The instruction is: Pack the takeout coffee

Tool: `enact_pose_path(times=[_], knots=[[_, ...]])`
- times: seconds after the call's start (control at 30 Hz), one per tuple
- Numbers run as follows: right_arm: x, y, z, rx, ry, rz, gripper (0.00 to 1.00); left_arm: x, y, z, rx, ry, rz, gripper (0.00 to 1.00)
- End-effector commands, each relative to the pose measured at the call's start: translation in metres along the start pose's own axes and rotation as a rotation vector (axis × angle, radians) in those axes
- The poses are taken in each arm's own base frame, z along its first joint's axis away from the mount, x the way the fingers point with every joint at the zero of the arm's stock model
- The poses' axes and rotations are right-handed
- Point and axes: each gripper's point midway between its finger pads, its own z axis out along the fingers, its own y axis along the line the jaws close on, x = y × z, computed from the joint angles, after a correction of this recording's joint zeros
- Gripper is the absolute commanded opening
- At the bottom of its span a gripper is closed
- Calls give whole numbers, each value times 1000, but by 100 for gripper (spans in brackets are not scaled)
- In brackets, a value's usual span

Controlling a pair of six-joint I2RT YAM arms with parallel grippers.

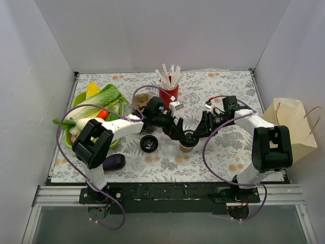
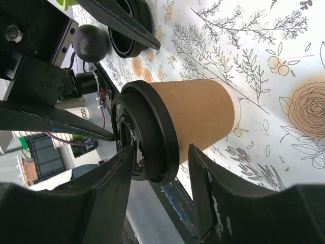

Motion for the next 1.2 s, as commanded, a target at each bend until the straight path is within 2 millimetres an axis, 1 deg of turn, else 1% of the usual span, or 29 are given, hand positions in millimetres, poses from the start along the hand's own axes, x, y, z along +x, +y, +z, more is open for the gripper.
enact_pose_path(times=[0.0,0.07,0.43,0.53,0.97,1.17], knots=[[-8,7,-1,-10,-4,-36,57,-19,-10,-15,-9,-53,36,98],[-9,8,-1,-23,-2,-39,58,-21,-9,-17,-7,-61,27,98],[-10,11,-2,-26,-10,-56,60,-16,-6,-16,-12,-56,2,98],[-8,8,-2,-2,-8,-59,61,-14,-5,-17,-16,-53,-1,98],[-2,7,9,29,43,-87,62,-17,-4,-27,-34,-72,2,98],[-1,5,10,42,47,-90,62,-13,-3,-28,-38,-65,-1,98]])
